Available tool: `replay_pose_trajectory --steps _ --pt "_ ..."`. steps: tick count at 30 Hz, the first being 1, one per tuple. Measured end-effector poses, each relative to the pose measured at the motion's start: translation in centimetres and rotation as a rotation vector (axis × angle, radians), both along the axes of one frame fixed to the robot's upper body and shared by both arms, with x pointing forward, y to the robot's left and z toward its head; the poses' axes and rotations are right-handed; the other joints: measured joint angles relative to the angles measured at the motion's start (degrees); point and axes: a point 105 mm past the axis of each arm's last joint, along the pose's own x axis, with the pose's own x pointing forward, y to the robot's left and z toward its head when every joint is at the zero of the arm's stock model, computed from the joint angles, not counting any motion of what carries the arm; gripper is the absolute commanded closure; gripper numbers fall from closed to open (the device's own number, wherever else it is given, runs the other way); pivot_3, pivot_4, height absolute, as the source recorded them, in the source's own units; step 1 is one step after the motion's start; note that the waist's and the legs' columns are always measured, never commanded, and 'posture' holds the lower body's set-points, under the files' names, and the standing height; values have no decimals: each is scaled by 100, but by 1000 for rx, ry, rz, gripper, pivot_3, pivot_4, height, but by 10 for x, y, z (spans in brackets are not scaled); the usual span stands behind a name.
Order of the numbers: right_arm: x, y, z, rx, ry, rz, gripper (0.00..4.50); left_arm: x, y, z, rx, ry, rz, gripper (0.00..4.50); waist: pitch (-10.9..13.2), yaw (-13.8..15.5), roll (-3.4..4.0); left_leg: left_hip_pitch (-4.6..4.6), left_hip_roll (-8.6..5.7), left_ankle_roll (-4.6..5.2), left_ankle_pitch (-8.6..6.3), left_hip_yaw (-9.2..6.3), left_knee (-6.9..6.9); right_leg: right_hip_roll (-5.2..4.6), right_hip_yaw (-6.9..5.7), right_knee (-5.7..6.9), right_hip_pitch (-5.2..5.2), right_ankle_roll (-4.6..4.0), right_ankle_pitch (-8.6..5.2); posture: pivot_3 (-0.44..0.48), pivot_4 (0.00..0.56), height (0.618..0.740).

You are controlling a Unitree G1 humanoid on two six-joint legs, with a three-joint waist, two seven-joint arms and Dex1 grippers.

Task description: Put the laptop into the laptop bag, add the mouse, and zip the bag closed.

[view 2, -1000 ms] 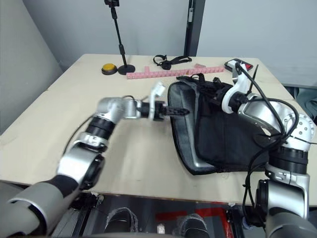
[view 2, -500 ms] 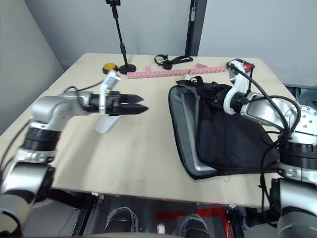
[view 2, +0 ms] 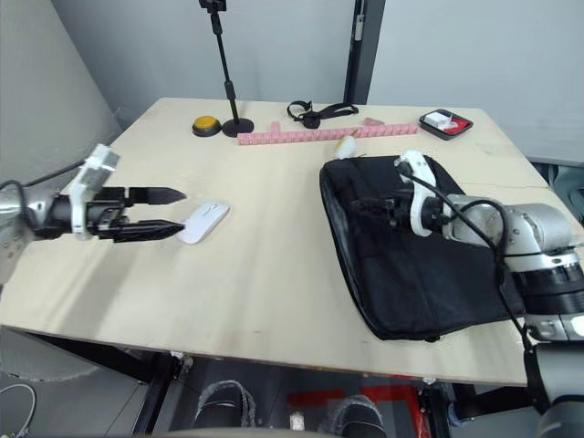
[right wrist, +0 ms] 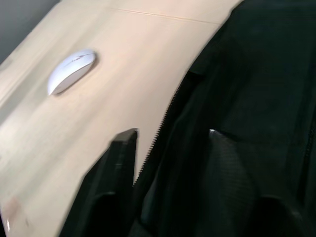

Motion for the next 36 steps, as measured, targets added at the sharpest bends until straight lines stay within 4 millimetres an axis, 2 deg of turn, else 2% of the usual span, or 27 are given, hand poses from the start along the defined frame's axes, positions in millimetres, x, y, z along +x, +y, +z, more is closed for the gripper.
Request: replay_pose_trajectory --steps 3,5,8,12,17,20,22,25,29,33,36 --pt "-6 -11 4 -38 -38 39 13 -1 16 7 -27 -40 65 0 0 3 0 4 1 27 -14 0 3 0 0 1 5 -4 0 0 150 739" --pt "-15 -21 2 -71 -56 76 13 -3 28 8 -34 -67 110 0 0 1 0 5 2 32 -17 2 3 0 1 2 4 -6 -1 0 150 739" --pt "-29 -44 -6 -180 -67 115 13 -7 48 0 -4 -58 178 0 0 -11 -1 8 5 36 -17 2 3 1 2 2 6 -8 -3 0 150 739" --pt "-43 -67 -4 -296 -83 162 13 -11 73 -9 42 -31 268 0 0 -46 -1 18 7 40 -18 6 11 2 5 12 10 -16 -7 0 150 739" --pt "-57 -99 12 -337 -111 146 13 -21 107 -12 116 1 386 0 -1 -80 -2 38 8 45 -19 16 16 1 15 20 20 -29 -15 0 150 739" --pt "-62 -115 20 -341 -138 102 13 -26 119 -25 161 41 432 0 -2 -88 -2 45 9 46 -19 16 16 1 14 23 26 -38 -20 0 150 739" --pt "-66 -122 22 -334 -137 89 13 -28 122 -29 170 50 440 0 -2 -87 -3 45 9 48 -18 16 16 1 13 24 25 -43 -21 0 150 739" --pt "-69 -130 28 -341 -161 57 13 -28 125 -24 169 20 459 0 -3 -81 -4 47 9 51 -17 16 18 1 12 26 27 -50 -22 0 150 739" --pt "-70 -132 34 -339 -202 44 13 -22 116 -24 134 -9 450 0 -8 -81 -5 55 10 54 -17 17 19 0 12 32 33 -55 -23 0 150 739" --pt "-74 -121 30 -316 -222 80 13 -7 107 -26 118 -11 451 0 -12 -70 -3 56 11 57 -14 18 29 -1 13 47 32 -57 -24 0 150 739" --pt "-78 -107 40 -278 -290 117 13 3 107 -39 140 20 485 0 -12 -79 -2 58 11 58 -14 19 30 -1 15 52 30 -57 -24 0 150 739"
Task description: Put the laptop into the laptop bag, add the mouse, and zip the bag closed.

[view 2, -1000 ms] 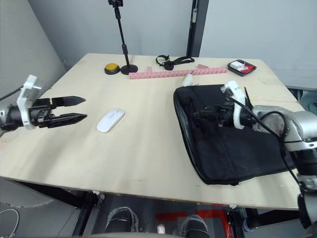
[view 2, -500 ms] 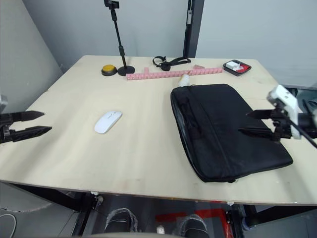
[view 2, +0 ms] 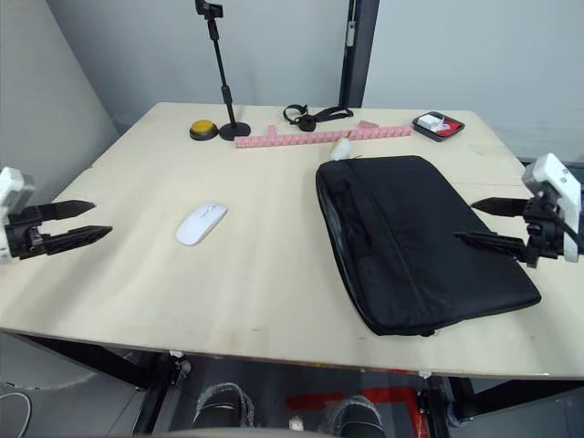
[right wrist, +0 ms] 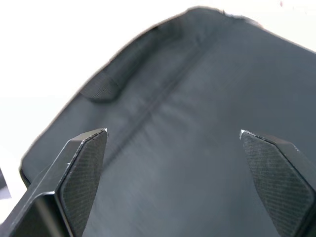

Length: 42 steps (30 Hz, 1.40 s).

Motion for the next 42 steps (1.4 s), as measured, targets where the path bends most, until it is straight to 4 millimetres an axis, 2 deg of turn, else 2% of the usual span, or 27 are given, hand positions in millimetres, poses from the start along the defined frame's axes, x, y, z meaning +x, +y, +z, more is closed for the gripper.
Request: replay_pose_trajectory --steps 3,7,9,11,20,25,28,32,41,42 --pt "-6 22 17 44 -75 79 13 11 -11 -10 -32 14 -14 0 -4 -3 -4 2 1 2 1 -2 4 1 -1 5 2 0 0 0 150 739" --pt "-20 77 51 123 -223 298 13 42 -34 -15 -86 -14 -18 0 -13 28 -2 27 0 2 3 1 14 1 7 35 10 -1 0 0 150 739" --pt "-25 94 60 134 -253 364 13 54 -42 -21 -80 -12 -13 0 -22 33 -7 30 0 1 4 1 15 1 8 37 15 -2 0 0 150 739" --pt "-26 106 59 149 -236 401 13 67 -53 -30 -82 -1 -11 0 -32 32 -13 29 -2 -1 4 1 23 0 9 36 18 -2 0 0 150 739" --pt "-17 117 51 153 -200 416 13 101 -92 -54 -70 29 -48 0 -33 35 -16 20 -3 -2 4 0 29 -2 9 35 16 -2 0 0 150 739" --pt "-13 121 45 160 -184 412 13 109 -100 -59 -58 24 -52 0 -34 25 -16 19 -3 -3 4 0 27 -2 9 35 14 -2 0 0 150 739" --pt "-12 123 46 160 -195 413 13 113 -109 -69 -5 28 -63 0 -34 40 -17 19 -3 -2 4 0 28 -2 9 35 15 -2 0 0 150 739" --pt "-10 122 46 146 -200 395 13 115 -112 -85 26 50 -40 0 -34 51 -18 16 -3 -2 4 -3 28 -2 7 34 14 -2 0 0 150 739" --pt "-9 123 47 144 -207 375 13 119 -115 -88 30 46 -11 0 -34 49 -18 16 -3 -3 4 -2 28 -2 8 34 14 -2 0 0 150 739" --pt "-9 124 47 148 -208 377 0 118 -114 -89 36 45 -13 245 -34 48 -18 16 -3 -3 4 -2 28 -2 8 33 14 -2 0 0 150 739"
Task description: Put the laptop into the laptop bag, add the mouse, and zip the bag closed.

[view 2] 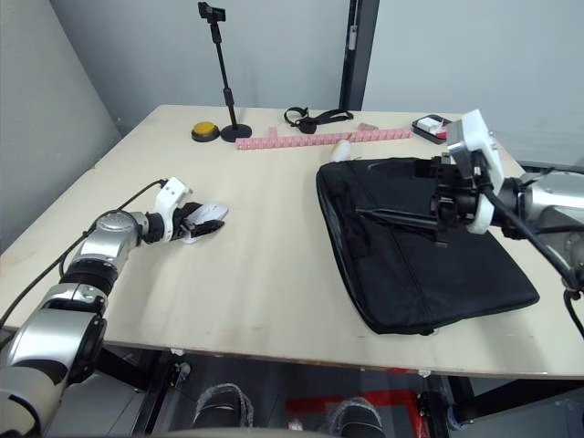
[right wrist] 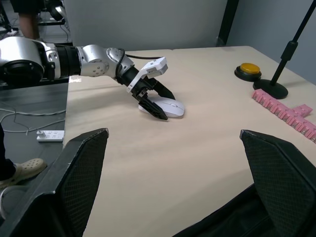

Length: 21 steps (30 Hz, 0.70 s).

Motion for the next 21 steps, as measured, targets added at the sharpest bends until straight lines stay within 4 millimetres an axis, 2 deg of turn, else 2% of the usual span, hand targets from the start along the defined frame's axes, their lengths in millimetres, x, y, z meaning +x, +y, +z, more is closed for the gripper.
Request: replay_pose_trajectory --steps 4,5,9,11,16,17,19,21 --pt "1 3 -1 12 9 -1 0 -5 0 -4 4 6 -32 1494 0 -5 0 1 0 -1 -1 0 -2 0 0 -1 0 0 0 0 150 739" --pt "2 5 -2 14 17 -6 0 -5 0 -3 5 7 -37 1630 0 -6 0 2 0 -1 0 0 -2 0 0 0 1 0 0 0 150 739" --pt "9 7 -9 25 51 -45 0 -7 3 -2 16 9 -52 1622 0 -8 0 2 0 -3 -1 0 -3 0 0 -1 0 0 0 0 150 739" --pt "20 10 -15 20 79 -106 0 -11 2 1 25 5 -104 1622 0 -27 0 3 0 -7 0 1 -9 1 1 -2 -1 0 0 0 150 739" --pt "43 23 -35 50 186 -224 0 -27 -22 16 35 -16 -352 1622 0 -22 0 5 0 -17 3 4 -28 2 1 -5 -6 1 -1 0 150 739" --pt "53 28 -39 70 218 -271 0 -32 -28 20 53 -18 -424 1622 0 -36 0 8 1 -21 4 4 -31 4 1 -4 -7 -1 -2 0 150 739" --pt "71 32 -54 57 267 -386 0 -38 -40 28 70 -38 -524 1622 0 -39 1 8 0 -30 9 5 -41 4 0 -4 -10 -1 -2 0 150 739" --pt "83 27 -71 22 313 -501 0 -42 -49 34 67 -55 -583 1622 0 -18 2 7 0 -38 13 4 -51 4 -3 -6 -12 -2 -5 0 150 739"
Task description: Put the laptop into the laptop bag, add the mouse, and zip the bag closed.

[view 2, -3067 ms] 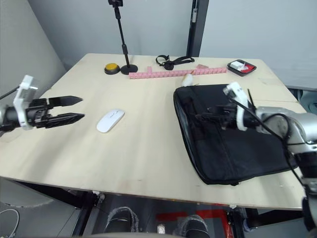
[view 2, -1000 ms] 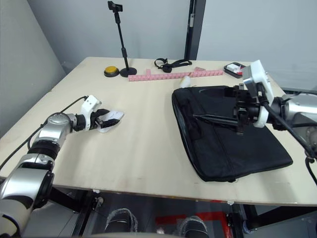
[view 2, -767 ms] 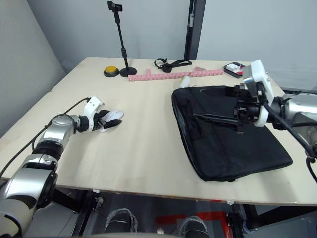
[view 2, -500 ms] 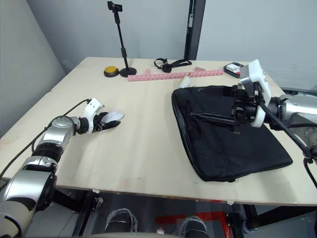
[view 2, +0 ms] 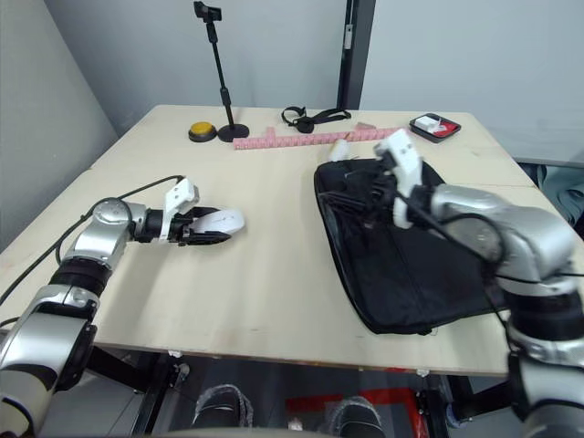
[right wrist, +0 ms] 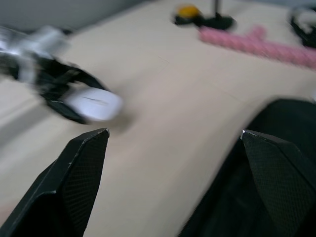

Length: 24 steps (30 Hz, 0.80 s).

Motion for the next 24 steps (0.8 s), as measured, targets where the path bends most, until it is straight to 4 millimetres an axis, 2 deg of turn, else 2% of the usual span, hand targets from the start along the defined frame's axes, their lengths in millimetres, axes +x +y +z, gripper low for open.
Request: replay_pose_trajectory --steps 3,7,12,19,24 --pt "11 -10 -17 -83 31 -139 0 -2 -11 8 -28 -15 -45 1622 0 17 0 -3 -1 -30 15 -1 -13 0 -4 -10 -1 -1 -4 0 150 739" --pt "17 -19 -35 -205 60 -251 0 -5 -29 22 -73 -36 -111 1622 0 5 0 -5 -1 -35 16 0 -22 2 -5 -19 -2 0 -4 0 150 739" --pt "11 -1 -44 -222 91 -246 0 -8 -41 25 -84 -40 -143 1622 1 -47 1 3 4 -49 21 0 -35 8 -3 -17 -4 3 -5 0 150 739" --pt "8 2 -65 -249 169 -298 0 -8 -43 24 -90 -30 -141 1622 1 -19 1 3 2 -50 21 -1 -35 6 -3 -18 -2 3 -5 0 150 739" --pt "12 -7 -71 -374 129 -361 0 -8 -44 24 -91 -29 -143 1622 1 -11 1 5 2 -55 23 -3 -37 7 -5 -19 0 6 -5 0 150 739"
